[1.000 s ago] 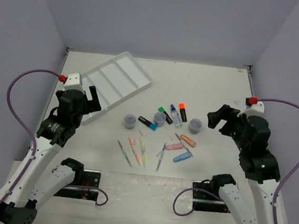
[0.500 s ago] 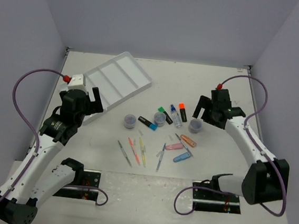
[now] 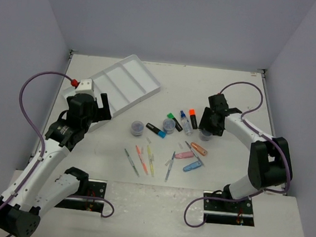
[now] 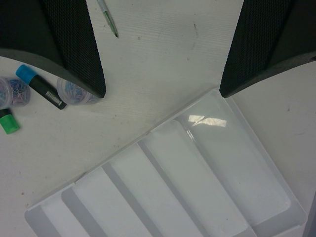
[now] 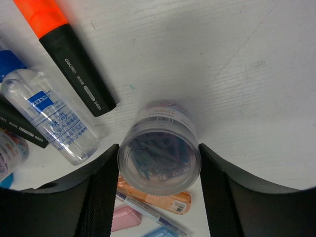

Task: Sort the stationery into containers
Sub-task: Pick up the stationery from the center of the board, then place the stationery in the storage box.

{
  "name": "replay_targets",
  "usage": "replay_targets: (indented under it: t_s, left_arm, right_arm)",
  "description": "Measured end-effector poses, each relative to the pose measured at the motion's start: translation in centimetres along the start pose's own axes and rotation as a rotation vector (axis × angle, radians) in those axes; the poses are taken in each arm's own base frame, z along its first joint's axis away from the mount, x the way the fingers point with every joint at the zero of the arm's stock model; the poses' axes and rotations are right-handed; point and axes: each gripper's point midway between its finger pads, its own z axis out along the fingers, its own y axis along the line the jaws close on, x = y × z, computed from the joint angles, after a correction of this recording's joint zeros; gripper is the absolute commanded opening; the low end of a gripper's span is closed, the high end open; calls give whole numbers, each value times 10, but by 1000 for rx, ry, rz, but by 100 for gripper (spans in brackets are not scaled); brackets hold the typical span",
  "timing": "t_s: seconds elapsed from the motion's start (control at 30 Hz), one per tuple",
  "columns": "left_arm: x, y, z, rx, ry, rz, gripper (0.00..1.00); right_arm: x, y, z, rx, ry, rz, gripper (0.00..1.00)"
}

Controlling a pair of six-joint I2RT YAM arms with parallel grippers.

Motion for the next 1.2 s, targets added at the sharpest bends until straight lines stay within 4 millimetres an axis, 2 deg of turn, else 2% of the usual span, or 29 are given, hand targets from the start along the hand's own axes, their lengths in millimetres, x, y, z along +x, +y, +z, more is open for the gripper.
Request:
replay_targets:
  t_s: [0.03,0.13,0.3,0.43,0.57,0.67,0.77,0.9,1.0,1.17,1.2]
  left_arm:
    - [0,0,0,1,2,0,100]
    - [1,-1,1,3,4,1,100]
    - [1,-1,1,3,4,1,100]
    - [1,-1,1,4,4,1,100]
    - [2,-3,0,18,10,0,100]
    - [4,-13,0,68,26,-7,100]
    - [5,-20,0,103,34,-10,100]
    - [-1,-20,-2,101,20,-14,100]
    - [-9,-18,-7,95,-15,-24,100]
    - [-29,-6,-25,70,-120,-61,100]
    - [-34,-2,-31,63,-150,-75,100]
  right_arm:
    - [0,0,0,0,-1,1,39]
    - [0,1,0,1,-7,-1,27]
    - [-5,-2,-11,12,-37,-3,25]
    - [-21,-1,-40,2,-93,-2,24]
    - [-57,24,-80,-93,-198,-18,22]
    - [-72,62,-108,-244,-252,-76,22]
    - [-72,104,-130,-381,-261,-164,22]
    - [-79,172,-153,-562,-251,-280,19]
    - [-86,218,-155,-668,-242,-330,19]
    - [-96,289,-136,-749,-203,-375,20]
    - [-96,313,-127,-768,-196,-392,20]
